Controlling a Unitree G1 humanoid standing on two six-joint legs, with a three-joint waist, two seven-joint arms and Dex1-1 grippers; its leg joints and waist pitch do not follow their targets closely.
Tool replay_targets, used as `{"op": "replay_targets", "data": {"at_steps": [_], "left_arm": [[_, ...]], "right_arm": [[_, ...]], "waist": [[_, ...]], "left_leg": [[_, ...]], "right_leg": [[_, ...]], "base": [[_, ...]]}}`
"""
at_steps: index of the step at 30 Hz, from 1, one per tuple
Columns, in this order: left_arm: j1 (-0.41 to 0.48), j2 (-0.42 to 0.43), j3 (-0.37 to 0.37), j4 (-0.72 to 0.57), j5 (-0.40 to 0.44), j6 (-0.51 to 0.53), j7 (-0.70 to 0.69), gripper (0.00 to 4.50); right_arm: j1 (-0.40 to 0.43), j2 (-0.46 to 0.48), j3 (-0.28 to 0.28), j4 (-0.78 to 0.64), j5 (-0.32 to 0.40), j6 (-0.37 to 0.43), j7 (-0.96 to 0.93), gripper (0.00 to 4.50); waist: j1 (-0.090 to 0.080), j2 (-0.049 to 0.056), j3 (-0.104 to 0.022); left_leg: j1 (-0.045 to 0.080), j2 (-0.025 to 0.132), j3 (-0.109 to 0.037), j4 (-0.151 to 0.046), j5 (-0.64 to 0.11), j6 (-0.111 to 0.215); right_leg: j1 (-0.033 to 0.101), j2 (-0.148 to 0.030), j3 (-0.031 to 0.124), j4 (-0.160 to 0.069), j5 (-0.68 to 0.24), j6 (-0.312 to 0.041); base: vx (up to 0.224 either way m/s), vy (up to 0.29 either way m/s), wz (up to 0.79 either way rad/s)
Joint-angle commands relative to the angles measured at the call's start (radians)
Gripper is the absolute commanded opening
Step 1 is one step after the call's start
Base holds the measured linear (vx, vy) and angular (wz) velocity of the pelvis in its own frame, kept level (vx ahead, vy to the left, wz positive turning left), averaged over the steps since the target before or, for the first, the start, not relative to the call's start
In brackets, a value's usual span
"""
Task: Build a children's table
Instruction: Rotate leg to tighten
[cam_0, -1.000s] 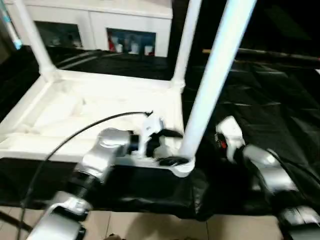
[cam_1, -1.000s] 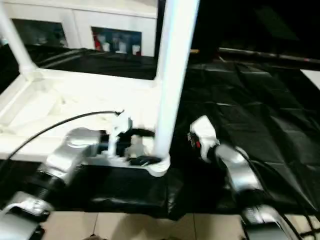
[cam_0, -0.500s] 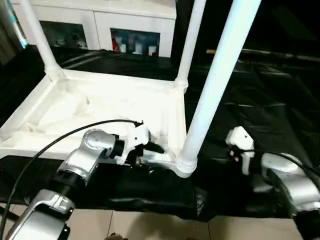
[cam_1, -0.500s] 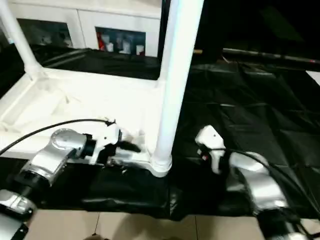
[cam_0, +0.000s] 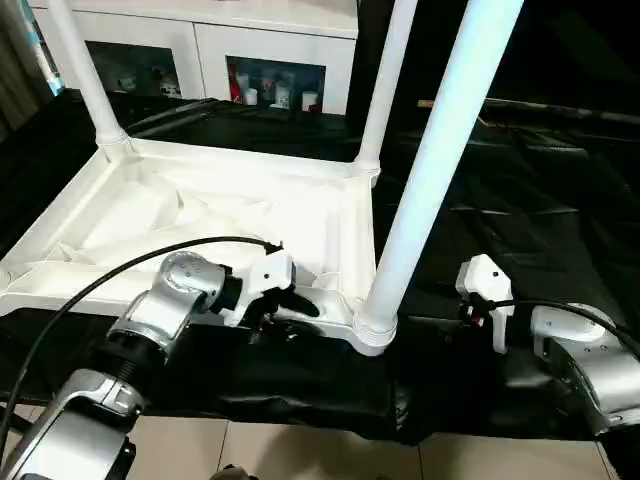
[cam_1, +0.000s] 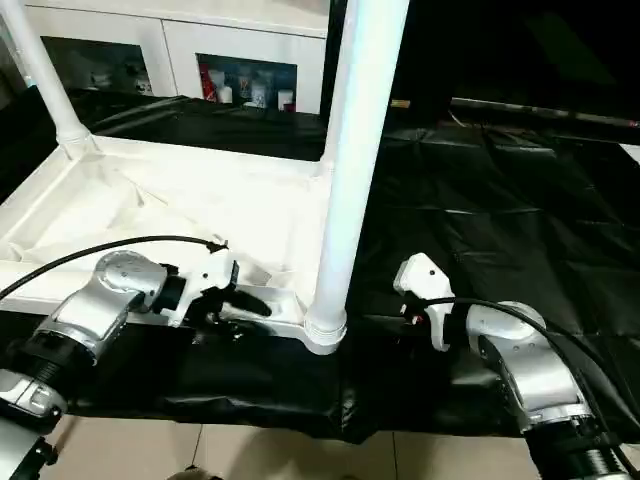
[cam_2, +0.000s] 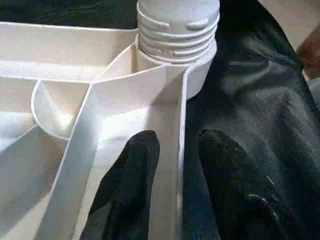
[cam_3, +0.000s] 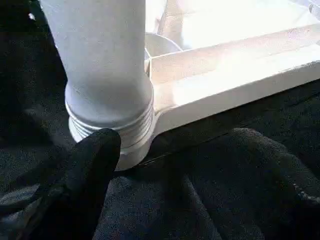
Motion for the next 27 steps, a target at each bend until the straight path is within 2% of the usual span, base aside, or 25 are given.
{"op": "replay_targets", "data": {"at_steps": [1, 8, 11, 16, 17, 19, 21, 22, 24, 25, 26, 27], "left_arm": [[-0.019, 0.006, -0.017, 0.007, 0.017, 0.003, -0.013, 1.44], [-0.02, 0.008, -0.021, 0.014, 0.027, 0.01, -0.023, 0.81], [-0.017, 0.007, -0.021, 0.012, 0.031, 0.013, -0.023, 0.71], [-0.006, 0.003, -0.031, 0.013, 0.052, 0.009, -0.013, 0.26], [-0.001, -0.001, -0.038, 0.017, 0.065, 0.007, 0.002, 0.06], [0.002, -0.016, -0.037, 0.023, 0.075, 0.011, 0.037, 0.06], [0.001, -0.048, -0.02, 0.034, 0.069, 0.039, 0.091, 0.06], [0.0, -0.054, -0.017, 0.036, 0.067, 0.043, 0.099, 0.01], [-0.02, -0.097, 0.01, 0.052, 0.054, 0.132, 0.171, 0.0], [-0.031, -0.113, 0.019, 0.056, 0.053, 0.162, 0.202, 0.0], [-0.042, -0.13, 0.024, 0.053, 0.054, 0.188, 0.224, 0.0], [-0.042, -0.13, 0.024, 0.053, 0.054, 0.188, 0.224, 0.0]], "right_arm": [[0.007, -0.011, 0.001, -0.024, 0.006, 0.009, 0.006, 3.83], [0.006, -0.01, 0.006, -0.021, -0.004, 0.006, -0.001, 3.83], [0.007, -0.007, 0.007, -0.021, -0.006, 0.006, -0.006, 3.83], [0.009, 0.001, 0.006, -0.017, -0.01, 0.004, -0.02, 3.83], [0.009, 0.008, 0.002, -0.007, -0.017, 0.0, -0.04, 3.83], [0.003, 0.024, -0.01, 0.014, -0.023, -0.003, -0.077, 3.83], [-0.01, 0.052, -0.038, 0.043, -0.007, 0.005, -0.12, 3.83], [-0.012, 0.056, -0.043, 0.047, -0.002, 0.008, -0.125, 4.01], [-0.017, 0.077, -0.067, 0.063, 0.041, 0.031, -0.12, 4.18], [-0.014, 0.076, -0.067, 0.065, 0.051, 0.034, -0.105, 4.21], [-0.009, 0.071, -0.061, 0.065, 0.054, 0.03, -0.087, 4.21], [-0.009, 0.071, -0.061, 0.065, 0.054, 0.03, -0.087, 4.41]], "waist": [[0.003, 0.009, -0.061], [0.003, 0.009, -0.062], [0.003, 0.01, -0.062], [0.003, 0.011, -0.062], [0.002, 0.01, -0.063], [0.002, 0.011, -0.062], [0.0, 0.01, -0.057], [-0.002, 0.009, -0.058], [-0.004, 0.007, -0.055], [-0.001, 0.009, -0.056], [-0.001, 0.002, -0.057], [-0.001, 0.003, -0.058]], "left_leg": [[0.013, 0.051, -0.029, -0.073, -0.268, 0.01], [0.012, 0.051, -0.028, -0.072, -0.254, 0.015], [0.013, 0.051, -0.028, -0.072, -0.257, 0.013], [0.012, 0.051, -0.029, -0.073, -0.257, 0.013], [0.012, 0.051, -0.029, -0.072, -0.255, 0.014], [0.012, 0.05, -0.029, -0.072, -0.254, 0.013], [0.015, 0.049, -0.029, -0.072, -0.287, 0.005], [0.015, 0.048, -0.029, -0.072, -0.294, 0.002], [0.016, 0.046, -0.03, -0.073, -0.307, 0.003], [0.021, 0.048, -0.031, -0.072, -0.312, 0.003], [0.02, 0.046, -0.031, -0.07, -0.311, 0.007], [0.013, 0.046, -0.032, -0.071, -0.297, 0.015]], "right_leg": [[0.046, -0.078, 0.051, -0.084, -0.302, -0.185], [0.047, -0.077, 0.051, -0.081, -0.277, -0.192], [0.046, -0.078, 0.051, -0.083, -0.29, -0.19], [0.047, -0.077, 0.051, -0.082, -0.285, -0.189], [0.048, -0.077, 0.051, -0.082, -0.285, -0.187], [0.047, -0.077, 0.05, -0.082, -0.286, -0.187], [0.043, -0.08, 0.049, -0.091, -0.36, -0.175], [0.043, -0.079, 0.049, -0.092, -0.379, -0.172], [0.042, -0.077, 0.047, -0.097, -0.427, -0.156], [0.04, -0.08, 0.046, -0.101, -0.44, -0.154], [0.04, -0.079, 0.046, -0.101, -0.448, -0.15], [0.046, -0.08, 0.046, -0.099, -0.439, -0.146]], "base": [[0.0, 0.0, 0.0], [0.0, 0.0, 0.0], [0.0, 0.0, 0.0], [0.0, 0.0, 0.0], [0.0, 0.0, 0.0], [0.0, 0.0, 0.0], [0.0, 0.0, 0.0], [0.0, 0.0, 0.0], [0.0, 0.0, 0.0], [0.0, 0.0, 0.0], [0.0, 0.0, 0.0], [0.0, 0.0, 0.0]]}}
